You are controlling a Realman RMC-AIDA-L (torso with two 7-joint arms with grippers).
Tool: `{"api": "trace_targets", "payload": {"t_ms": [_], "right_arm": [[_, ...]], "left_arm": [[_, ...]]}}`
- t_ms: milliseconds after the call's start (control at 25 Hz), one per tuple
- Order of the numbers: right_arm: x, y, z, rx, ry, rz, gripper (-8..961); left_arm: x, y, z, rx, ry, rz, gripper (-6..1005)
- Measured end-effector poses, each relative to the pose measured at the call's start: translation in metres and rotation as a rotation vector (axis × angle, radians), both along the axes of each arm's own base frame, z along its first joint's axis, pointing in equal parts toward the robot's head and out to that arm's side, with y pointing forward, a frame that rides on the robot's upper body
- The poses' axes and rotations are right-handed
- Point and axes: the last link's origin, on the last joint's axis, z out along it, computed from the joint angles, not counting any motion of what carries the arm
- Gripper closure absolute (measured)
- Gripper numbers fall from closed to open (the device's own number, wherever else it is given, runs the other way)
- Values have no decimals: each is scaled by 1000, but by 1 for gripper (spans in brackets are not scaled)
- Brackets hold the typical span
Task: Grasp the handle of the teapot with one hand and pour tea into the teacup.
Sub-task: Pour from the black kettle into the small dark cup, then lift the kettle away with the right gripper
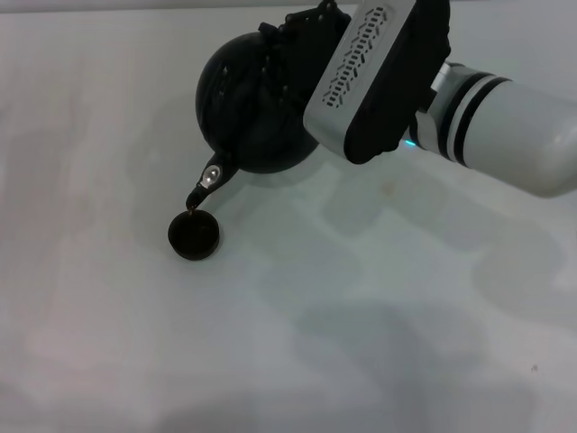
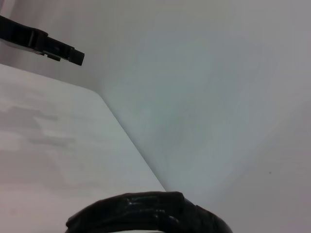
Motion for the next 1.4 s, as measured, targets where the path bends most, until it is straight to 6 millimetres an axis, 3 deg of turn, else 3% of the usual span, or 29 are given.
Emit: {"api": "trace_targets", "payload": {"t_ms": [1400], "right_arm": [[-1, -10, -3, 21, -31, 75, 811]], "left_arm": [[0, 0, 0, 3, -4, 1, 212]]}}
